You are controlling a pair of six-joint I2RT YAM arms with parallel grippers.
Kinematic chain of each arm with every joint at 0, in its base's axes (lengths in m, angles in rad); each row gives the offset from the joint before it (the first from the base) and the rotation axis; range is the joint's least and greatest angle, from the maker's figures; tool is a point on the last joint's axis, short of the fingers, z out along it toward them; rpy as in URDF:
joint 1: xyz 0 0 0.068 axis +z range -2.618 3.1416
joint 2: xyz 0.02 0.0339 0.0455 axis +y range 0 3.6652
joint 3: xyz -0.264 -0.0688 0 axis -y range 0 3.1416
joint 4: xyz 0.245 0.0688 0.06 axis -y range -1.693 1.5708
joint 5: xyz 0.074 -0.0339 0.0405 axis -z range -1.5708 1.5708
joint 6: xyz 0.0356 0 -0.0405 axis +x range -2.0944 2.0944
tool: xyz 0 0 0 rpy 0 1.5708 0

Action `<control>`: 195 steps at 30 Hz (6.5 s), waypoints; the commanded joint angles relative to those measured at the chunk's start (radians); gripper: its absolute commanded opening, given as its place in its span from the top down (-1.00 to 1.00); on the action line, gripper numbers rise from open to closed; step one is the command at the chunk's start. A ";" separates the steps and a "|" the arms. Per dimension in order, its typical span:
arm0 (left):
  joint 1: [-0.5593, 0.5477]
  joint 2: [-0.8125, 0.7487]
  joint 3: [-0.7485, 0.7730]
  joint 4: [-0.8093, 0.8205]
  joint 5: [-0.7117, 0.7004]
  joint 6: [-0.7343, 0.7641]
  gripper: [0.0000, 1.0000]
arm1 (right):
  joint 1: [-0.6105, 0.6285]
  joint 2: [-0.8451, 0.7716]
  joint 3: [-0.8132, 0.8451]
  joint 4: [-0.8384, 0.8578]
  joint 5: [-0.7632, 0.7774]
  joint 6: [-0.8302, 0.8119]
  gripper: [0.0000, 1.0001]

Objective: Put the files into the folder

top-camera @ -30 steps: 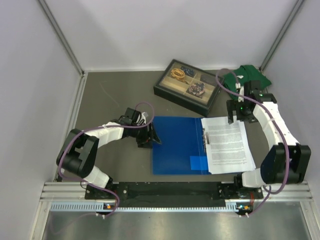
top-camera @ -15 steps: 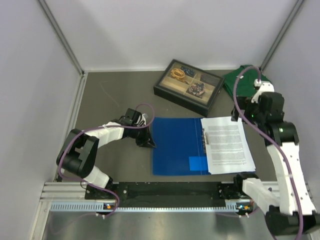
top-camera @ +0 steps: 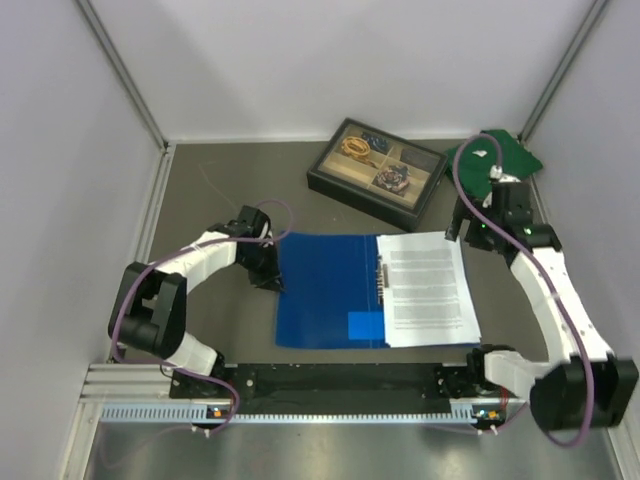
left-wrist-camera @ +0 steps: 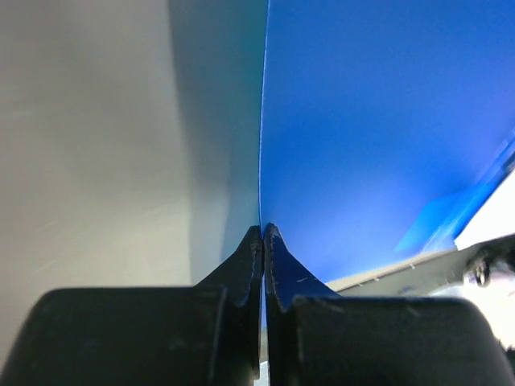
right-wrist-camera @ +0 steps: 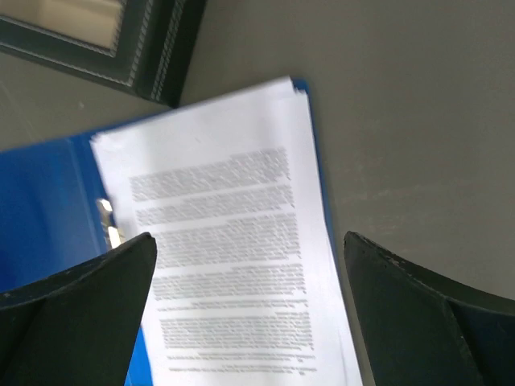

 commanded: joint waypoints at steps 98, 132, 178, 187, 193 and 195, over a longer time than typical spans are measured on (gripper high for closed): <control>-0.356 -0.210 -0.079 0.378 -0.023 -0.291 -0.11 | 0.514 0.640 0.214 0.309 -0.355 0.158 -0.61; -0.358 -0.350 -0.156 0.355 0.004 -0.318 -0.14 | 0.514 0.809 0.249 0.359 -0.334 0.116 -0.53; -0.338 -0.335 -0.117 0.322 -0.072 -0.285 -0.17 | 0.540 0.446 0.024 0.300 -0.605 0.313 -0.46; -0.333 0.010 0.257 0.080 -0.275 -0.206 -0.19 | 0.540 0.282 -0.108 0.230 -0.362 0.868 -0.43; -0.326 0.165 0.388 0.078 -0.273 -0.158 -0.09 | 0.541 0.335 -0.028 0.191 -0.308 1.070 -0.15; -0.317 0.188 0.402 0.078 -0.267 -0.155 -0.08 | 0.541 0.325 -0.057 0.242 -0.303 1.156 0.23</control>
